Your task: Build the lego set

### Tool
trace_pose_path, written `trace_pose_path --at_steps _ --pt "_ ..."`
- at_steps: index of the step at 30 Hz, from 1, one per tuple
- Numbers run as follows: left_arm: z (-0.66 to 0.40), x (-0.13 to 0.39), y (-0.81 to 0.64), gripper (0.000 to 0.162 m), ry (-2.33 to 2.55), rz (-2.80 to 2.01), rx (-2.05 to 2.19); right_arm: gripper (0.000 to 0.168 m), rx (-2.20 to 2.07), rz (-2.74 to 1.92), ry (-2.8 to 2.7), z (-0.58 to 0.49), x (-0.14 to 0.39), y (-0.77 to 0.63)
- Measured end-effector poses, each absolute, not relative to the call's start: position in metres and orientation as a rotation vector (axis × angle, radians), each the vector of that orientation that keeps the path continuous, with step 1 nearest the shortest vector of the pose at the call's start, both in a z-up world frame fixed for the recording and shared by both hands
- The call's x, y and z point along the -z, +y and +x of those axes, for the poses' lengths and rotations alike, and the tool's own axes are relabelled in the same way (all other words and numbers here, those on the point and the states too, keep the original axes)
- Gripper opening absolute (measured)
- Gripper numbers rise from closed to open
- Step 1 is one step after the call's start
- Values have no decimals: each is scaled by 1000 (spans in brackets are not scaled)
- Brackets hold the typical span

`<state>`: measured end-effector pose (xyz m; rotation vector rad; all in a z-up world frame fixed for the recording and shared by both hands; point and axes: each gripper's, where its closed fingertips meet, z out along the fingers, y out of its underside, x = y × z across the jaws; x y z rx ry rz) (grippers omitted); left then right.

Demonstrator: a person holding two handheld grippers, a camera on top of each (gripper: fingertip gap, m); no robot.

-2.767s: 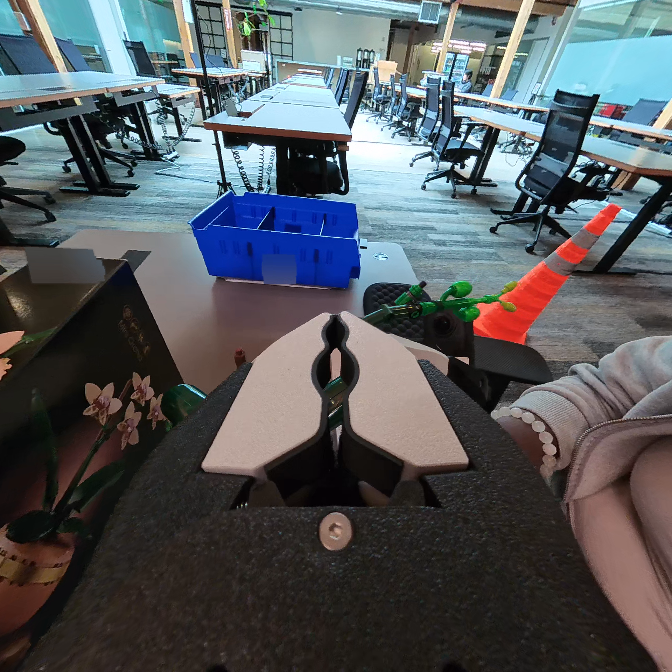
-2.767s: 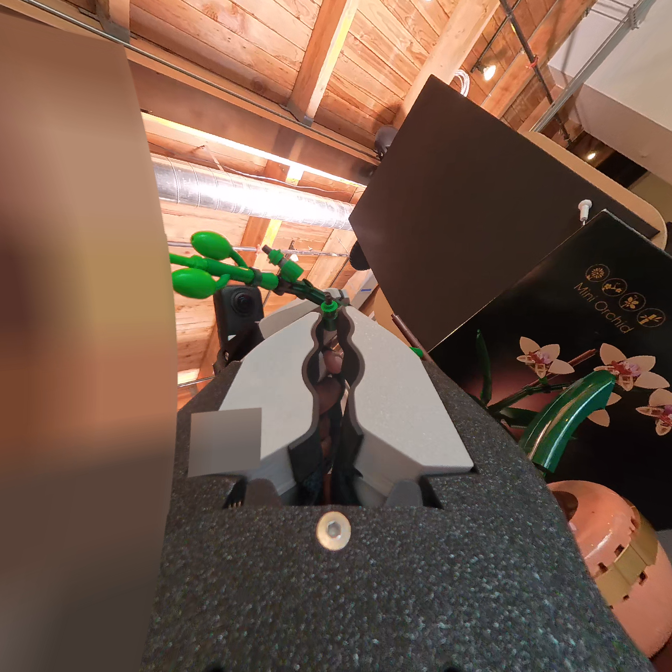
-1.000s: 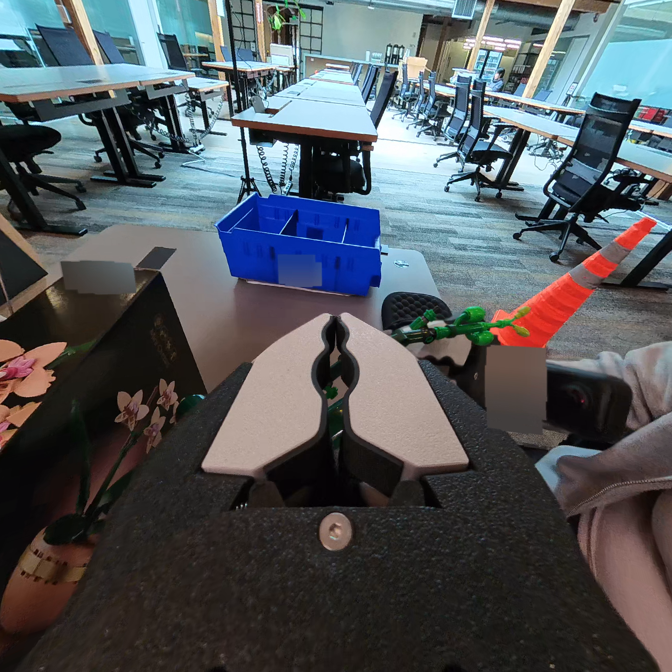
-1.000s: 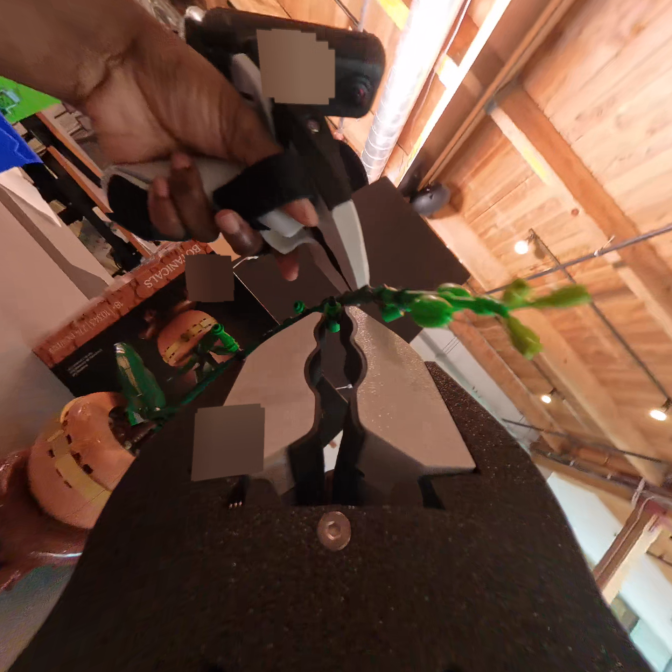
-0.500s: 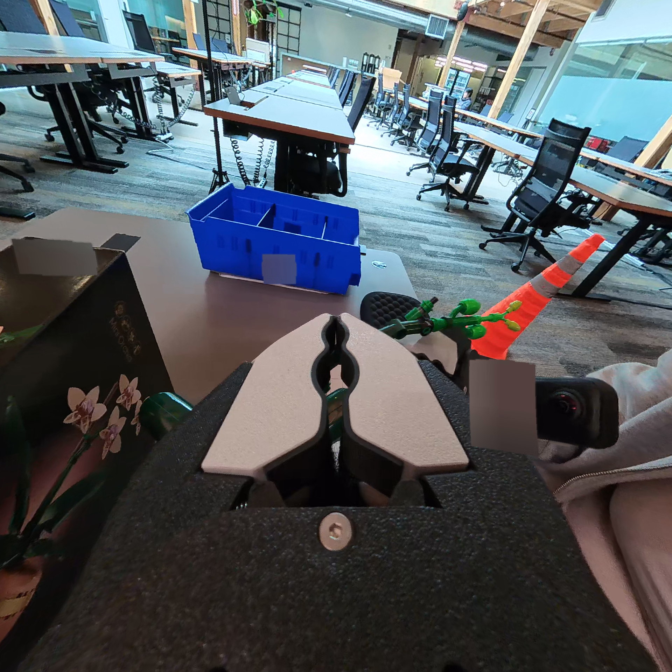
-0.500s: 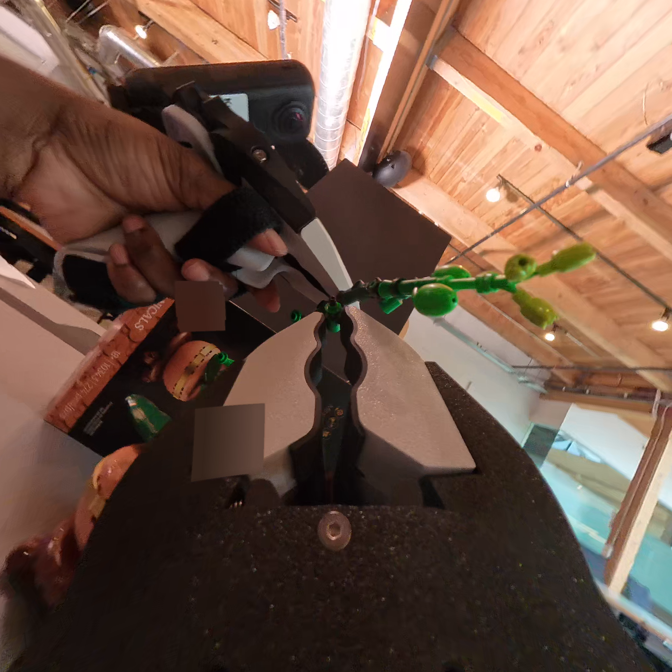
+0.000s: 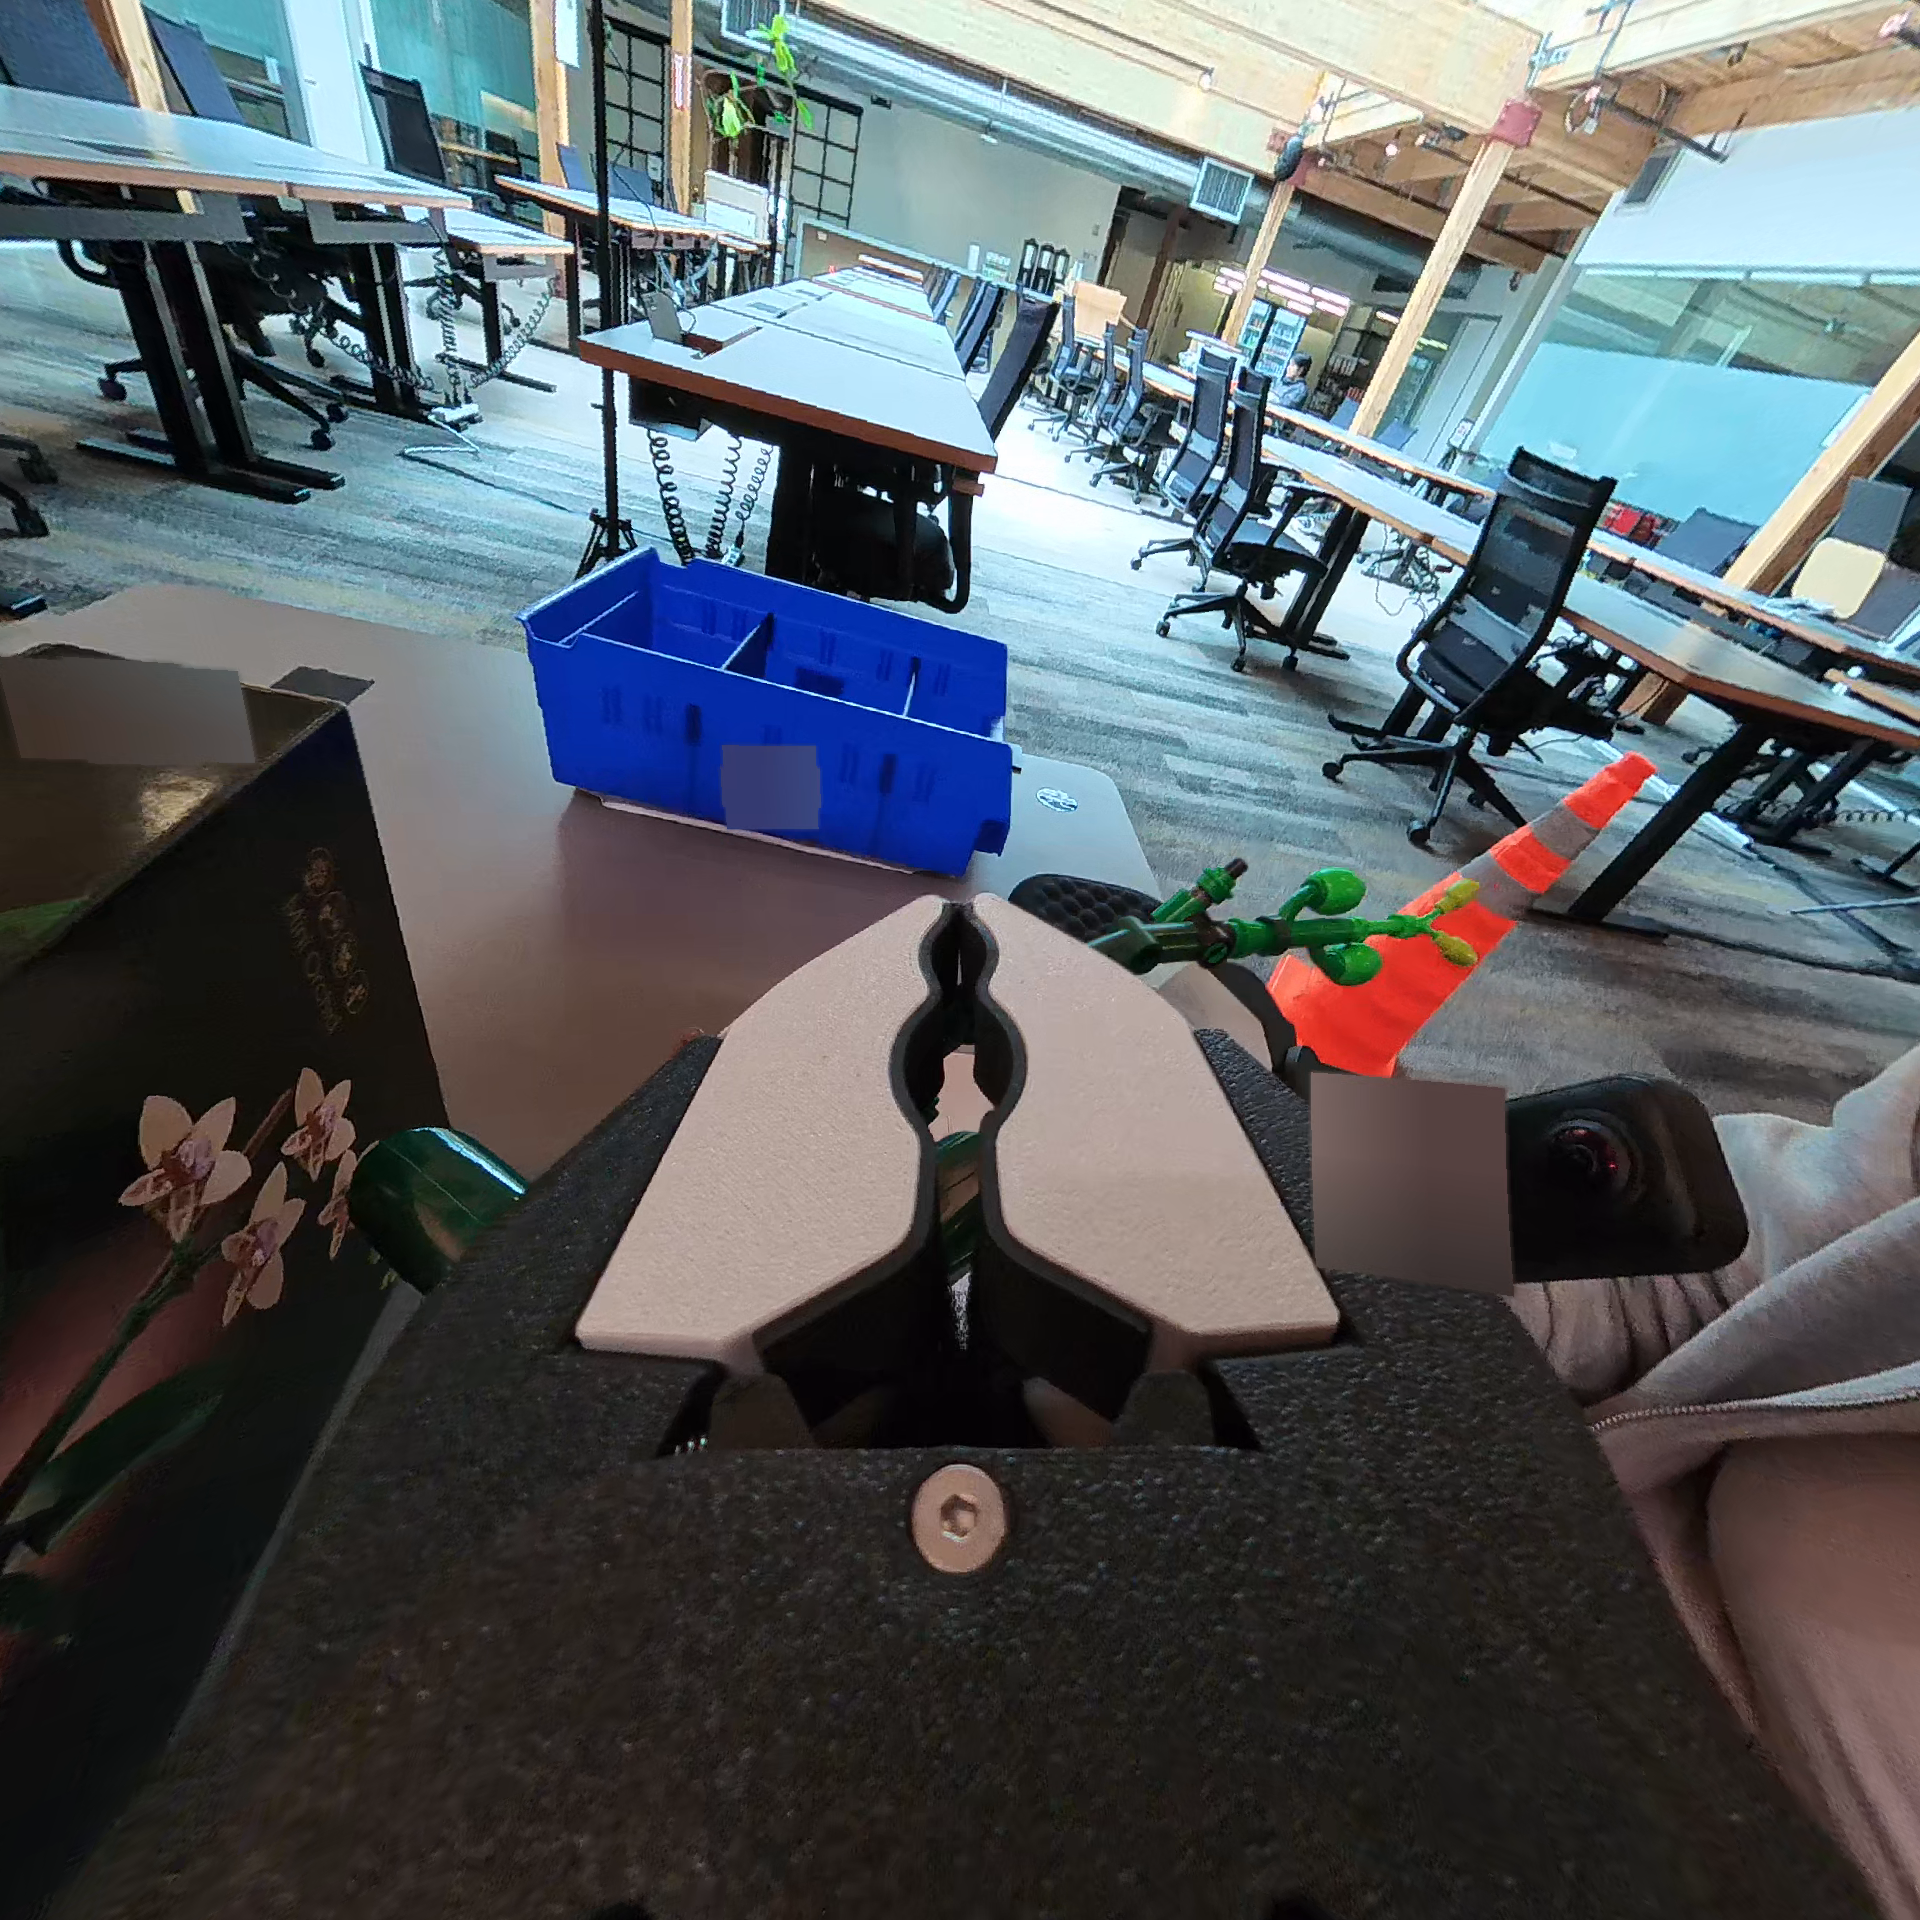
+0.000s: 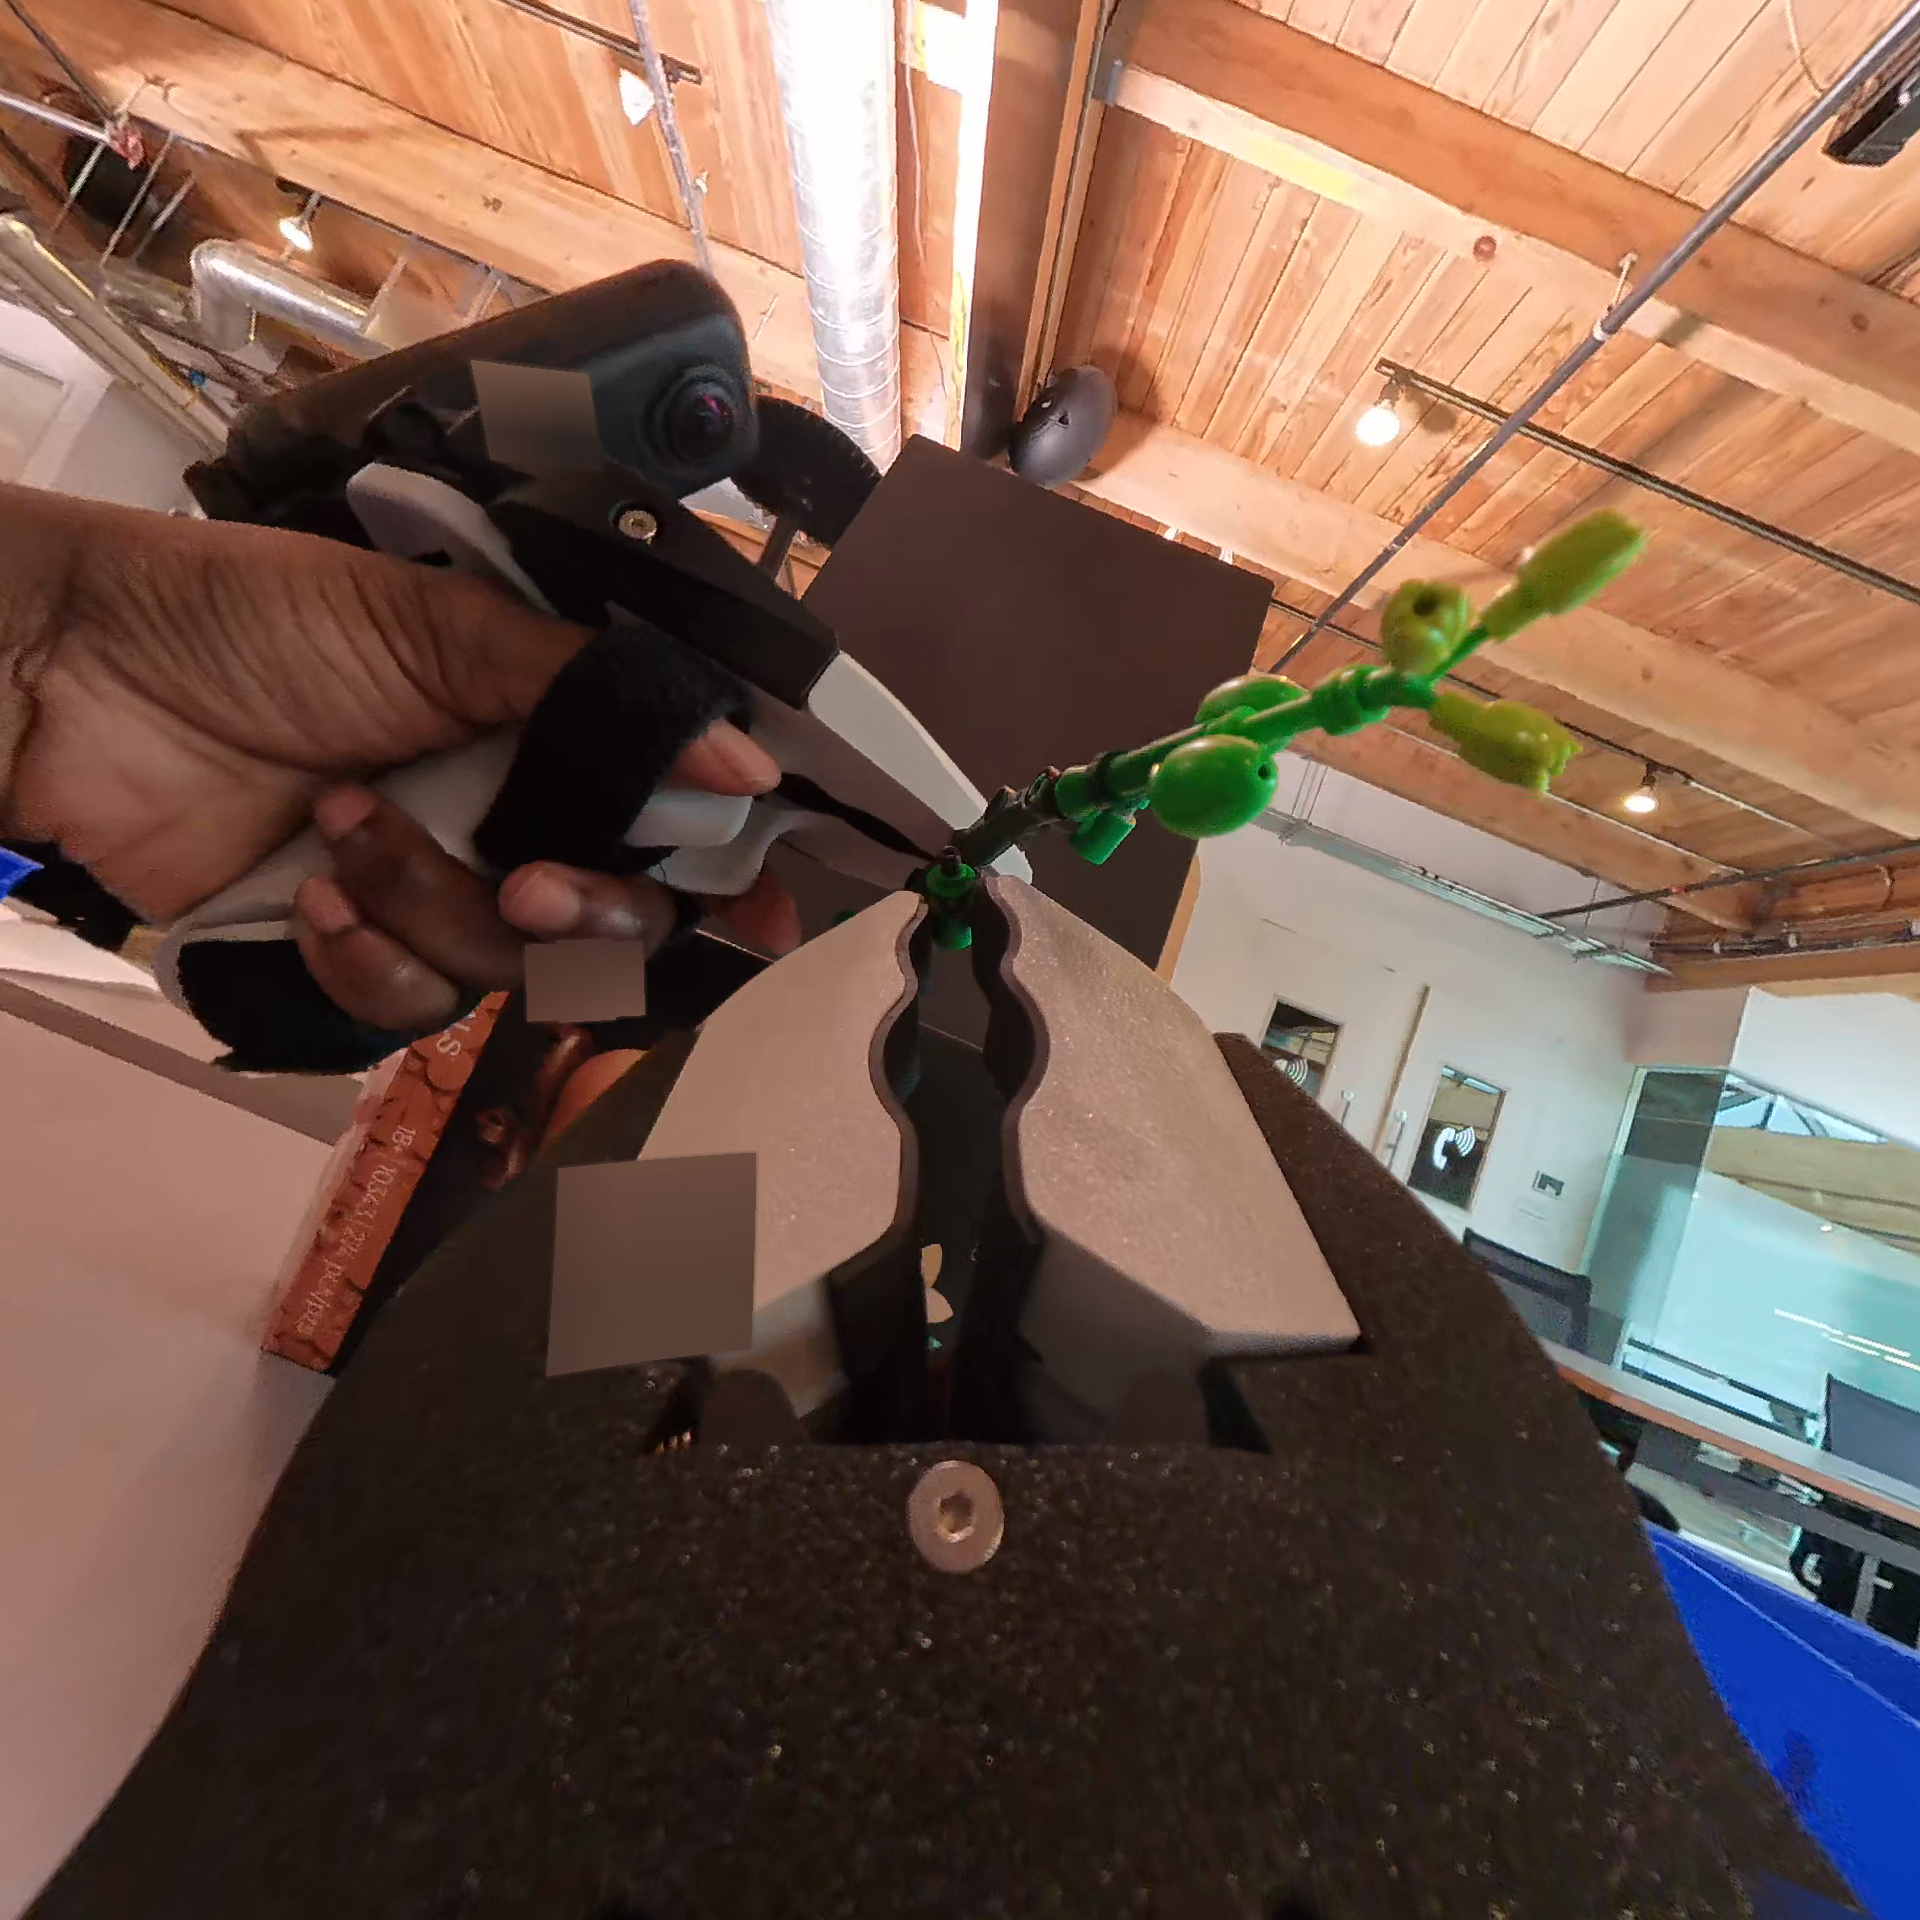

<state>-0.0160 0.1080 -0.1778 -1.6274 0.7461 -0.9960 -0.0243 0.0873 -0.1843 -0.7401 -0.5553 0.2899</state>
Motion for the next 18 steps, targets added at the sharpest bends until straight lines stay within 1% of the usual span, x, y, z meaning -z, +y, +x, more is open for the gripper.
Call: trace_pose_path --at_steps 18 --pt "-22 175 119 0 480 -1550 1108 7 -439 -825 -404 -26 178 94"
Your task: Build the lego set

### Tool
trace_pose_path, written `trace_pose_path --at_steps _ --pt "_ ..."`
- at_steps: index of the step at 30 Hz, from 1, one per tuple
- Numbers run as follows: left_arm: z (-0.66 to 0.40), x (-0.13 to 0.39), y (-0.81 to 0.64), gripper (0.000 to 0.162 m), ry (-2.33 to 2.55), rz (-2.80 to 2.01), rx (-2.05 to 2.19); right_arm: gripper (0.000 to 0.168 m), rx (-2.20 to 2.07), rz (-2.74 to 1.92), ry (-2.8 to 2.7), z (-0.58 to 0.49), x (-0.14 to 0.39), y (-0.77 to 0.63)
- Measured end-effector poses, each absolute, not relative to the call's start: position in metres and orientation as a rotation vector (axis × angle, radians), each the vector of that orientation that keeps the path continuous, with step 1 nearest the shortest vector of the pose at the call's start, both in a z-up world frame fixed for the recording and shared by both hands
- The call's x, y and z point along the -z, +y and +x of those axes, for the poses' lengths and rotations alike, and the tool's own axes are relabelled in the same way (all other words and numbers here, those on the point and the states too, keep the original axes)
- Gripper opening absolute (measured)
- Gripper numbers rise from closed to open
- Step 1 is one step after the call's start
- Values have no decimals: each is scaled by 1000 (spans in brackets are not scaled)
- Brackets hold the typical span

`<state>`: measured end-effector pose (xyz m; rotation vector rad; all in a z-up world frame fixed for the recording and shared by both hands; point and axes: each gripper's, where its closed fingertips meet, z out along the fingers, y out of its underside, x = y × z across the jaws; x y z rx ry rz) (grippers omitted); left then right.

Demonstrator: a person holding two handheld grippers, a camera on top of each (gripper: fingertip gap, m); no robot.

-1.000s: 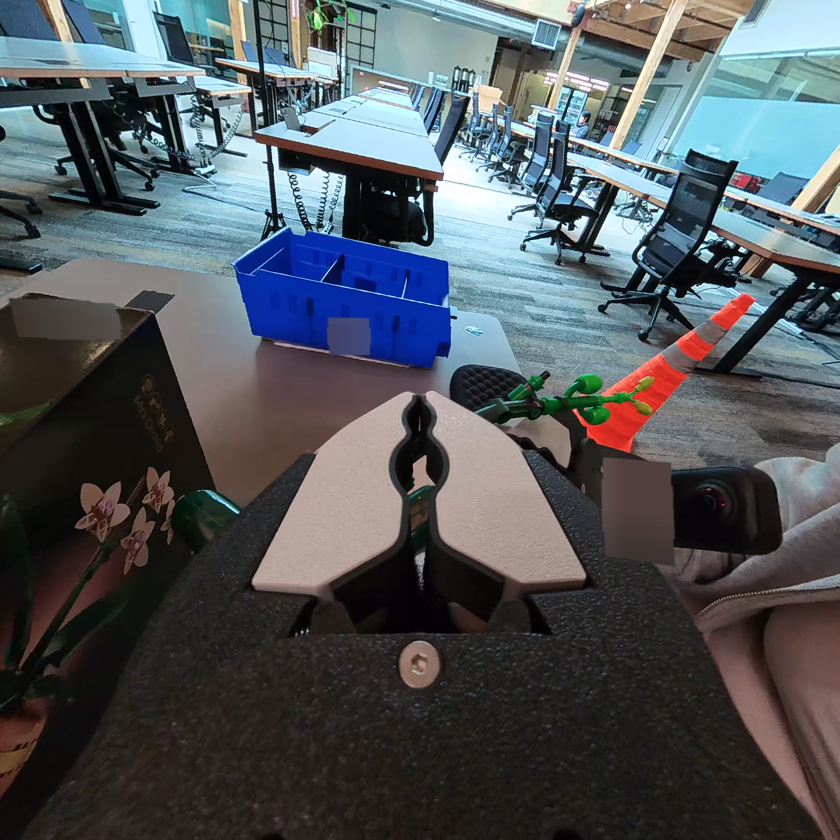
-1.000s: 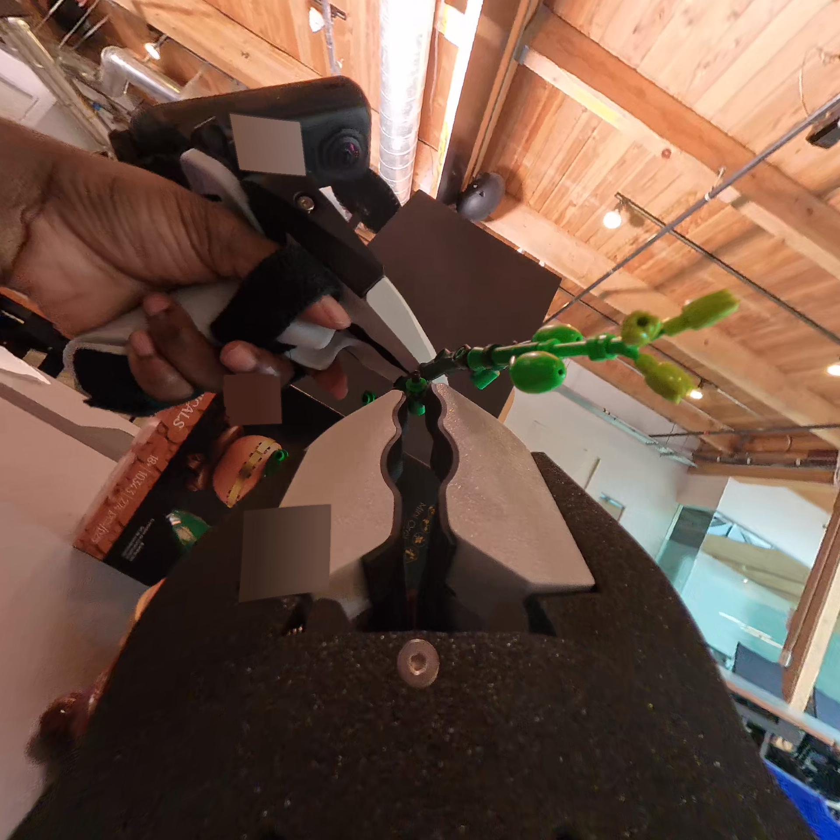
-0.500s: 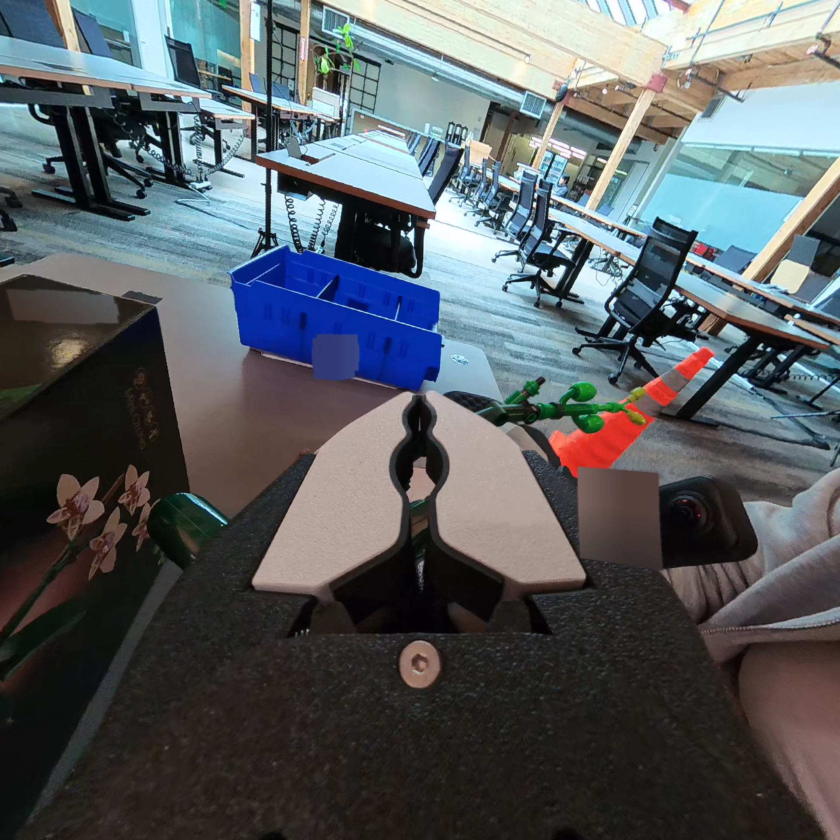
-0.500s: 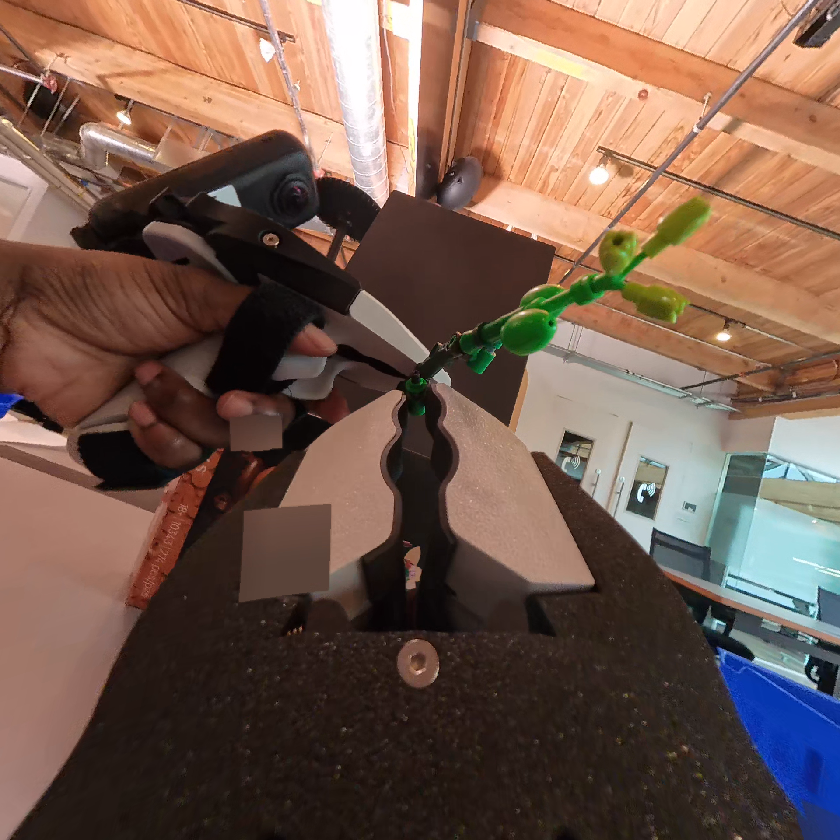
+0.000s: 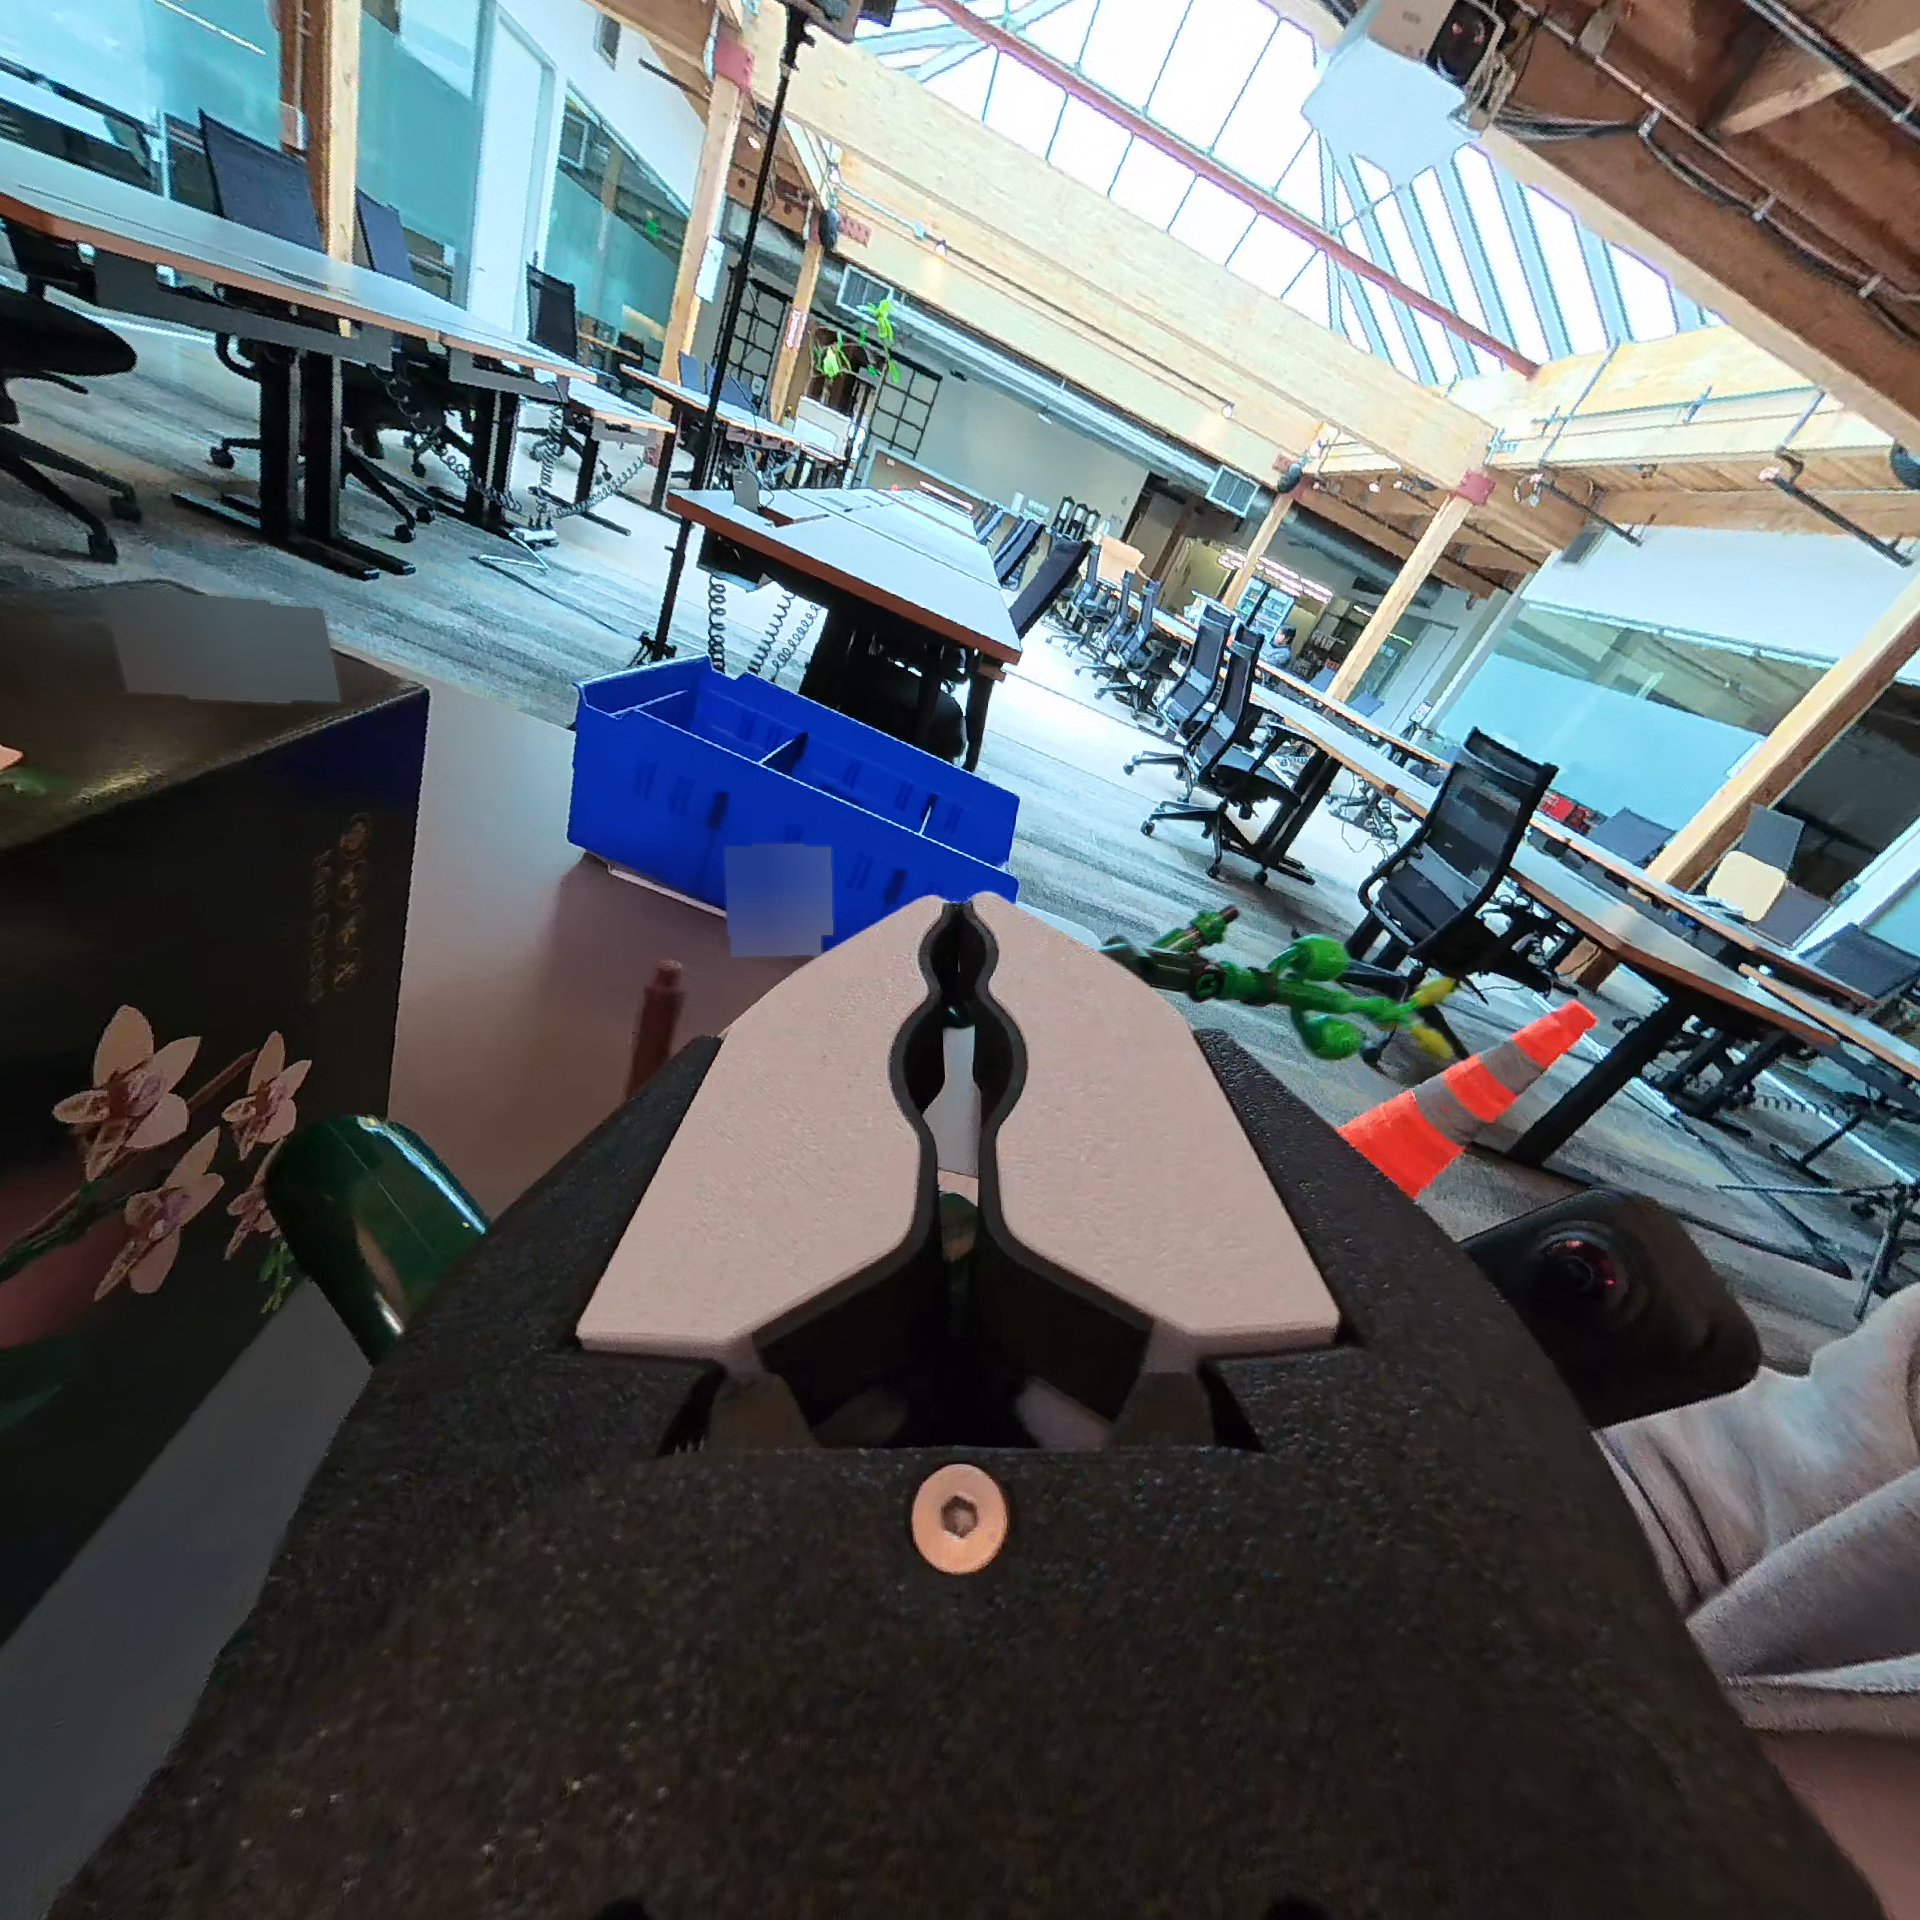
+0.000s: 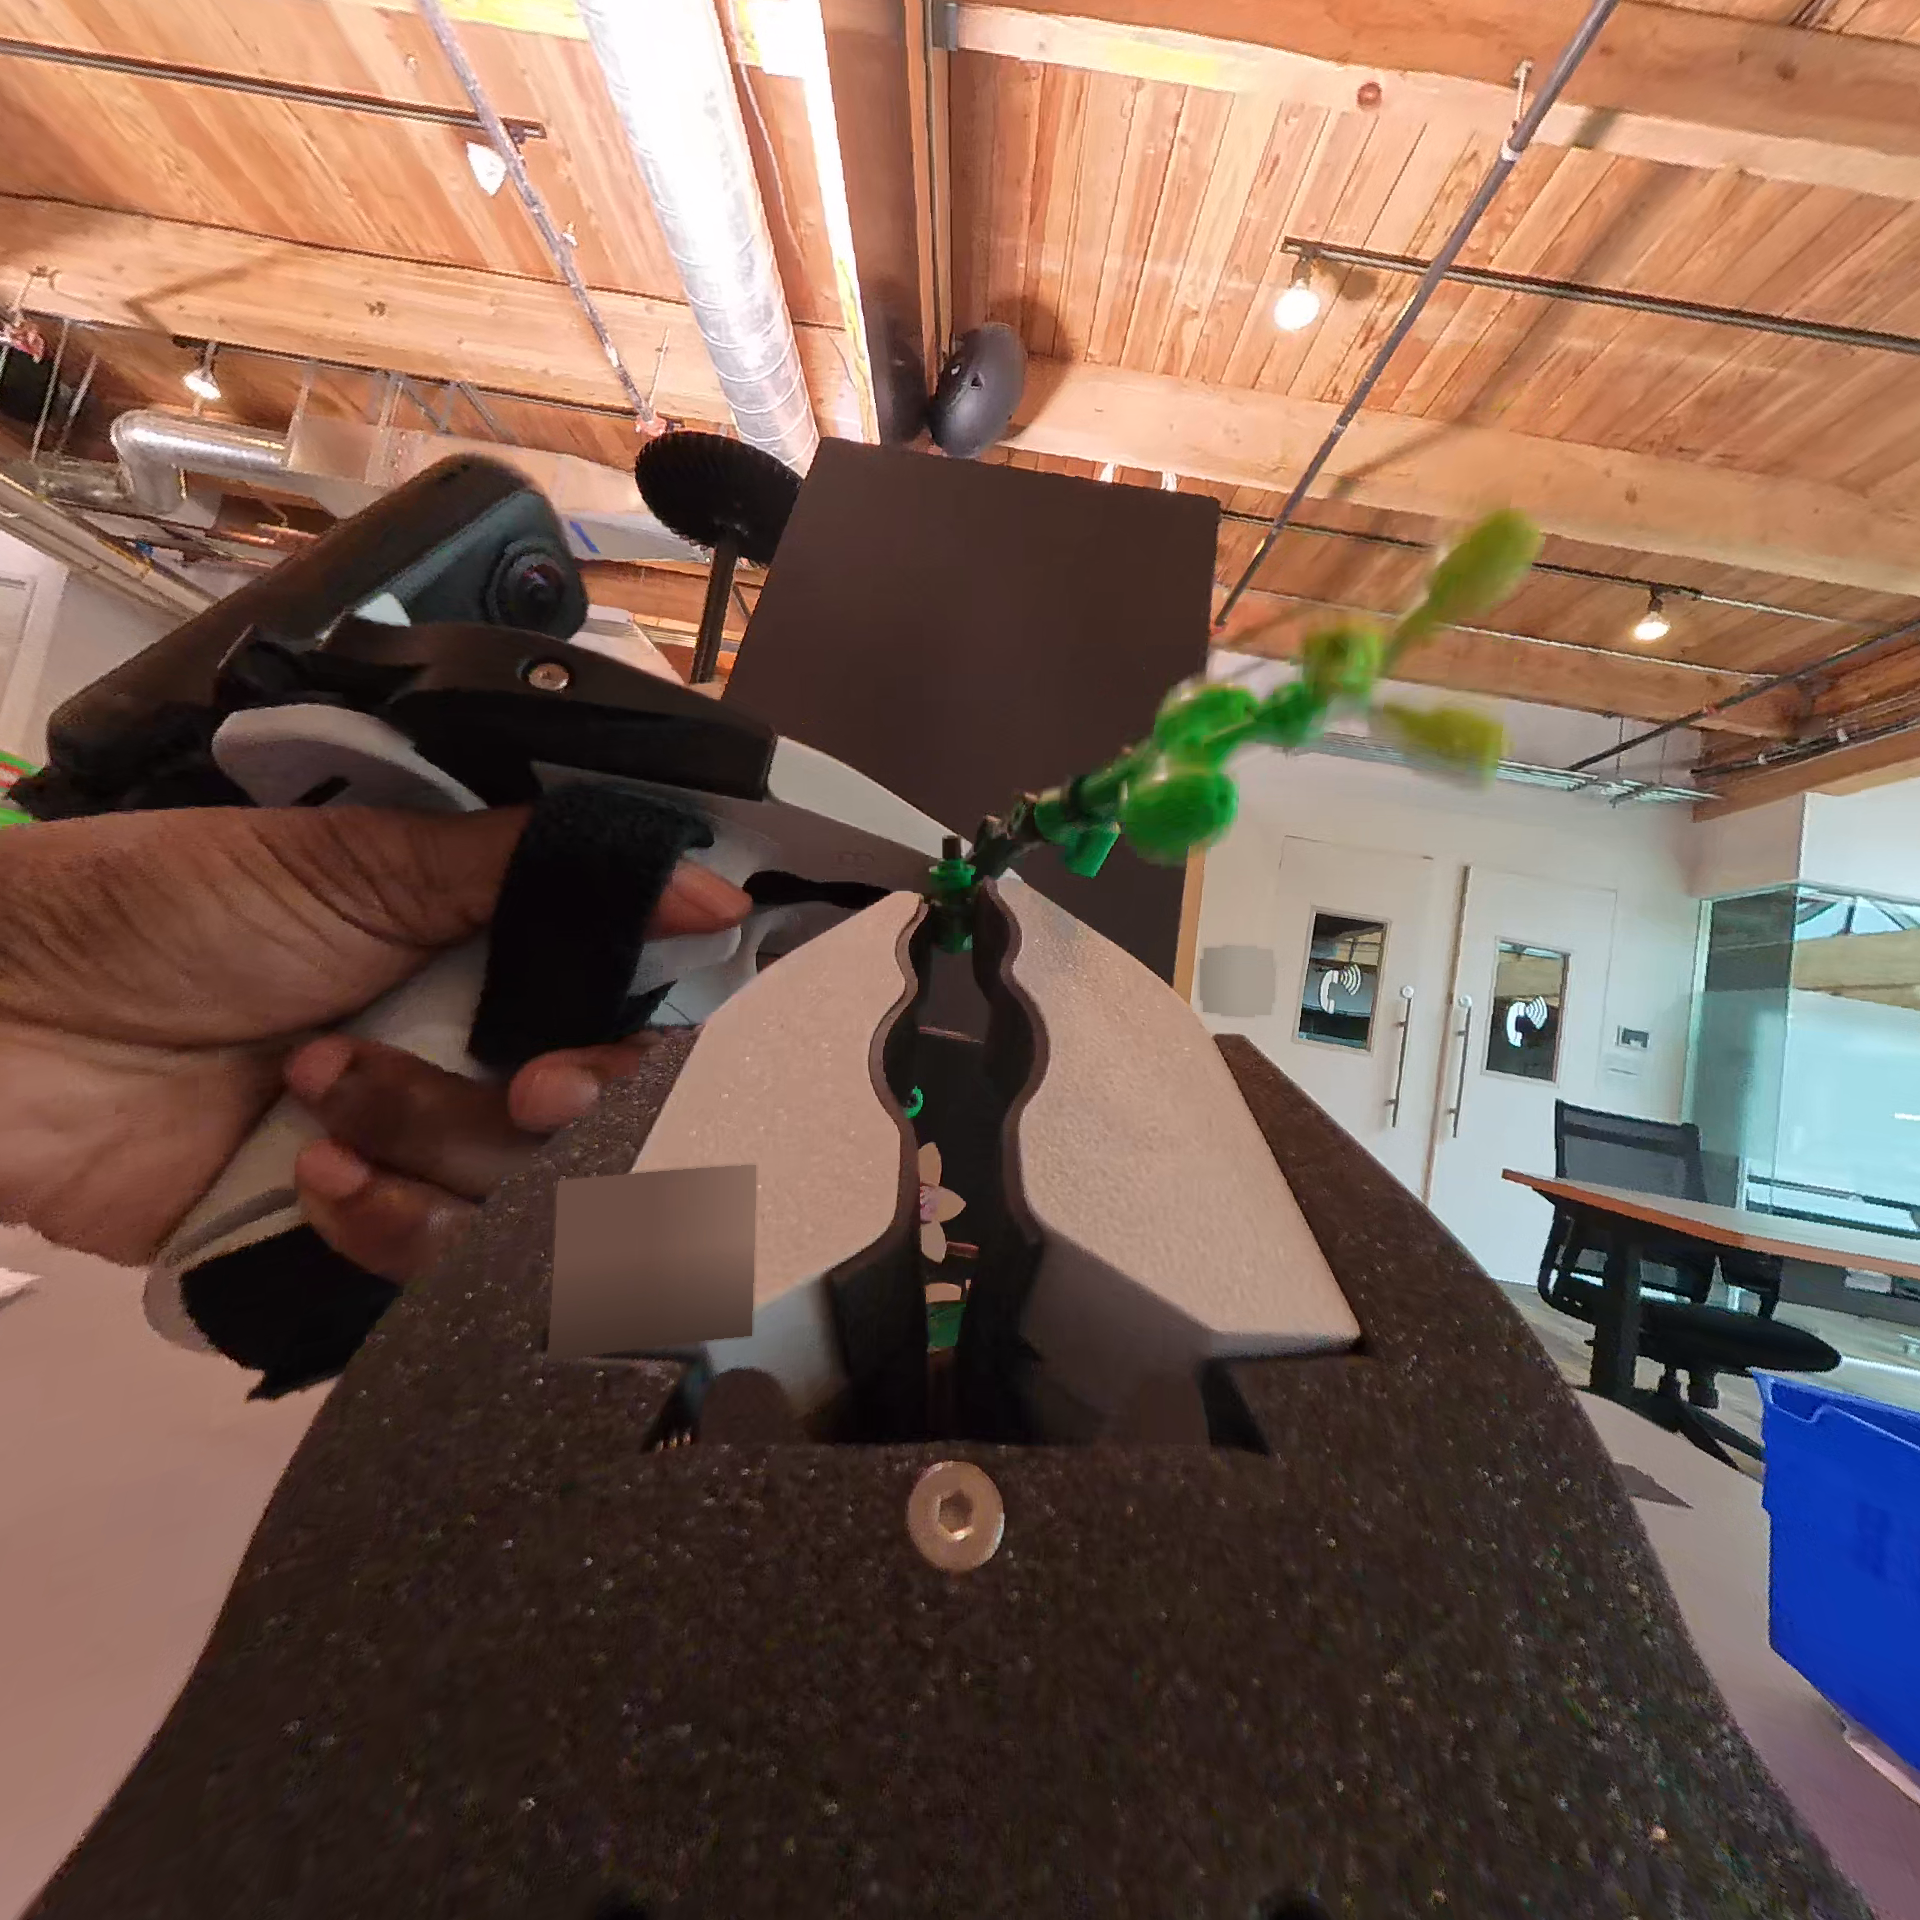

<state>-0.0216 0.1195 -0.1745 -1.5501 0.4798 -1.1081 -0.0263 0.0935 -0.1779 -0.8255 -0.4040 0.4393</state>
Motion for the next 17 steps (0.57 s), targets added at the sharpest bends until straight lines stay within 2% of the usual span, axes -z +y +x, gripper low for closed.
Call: trace_pose_path --at_steps 9,17 --pt "-24 174 120 0 434 -1534 1167 7 -421 -841 -459 -36 185 95" --pt "-48 147 106 1 526 -1399 1106 7 -583 -860 -549 -31 202 63"
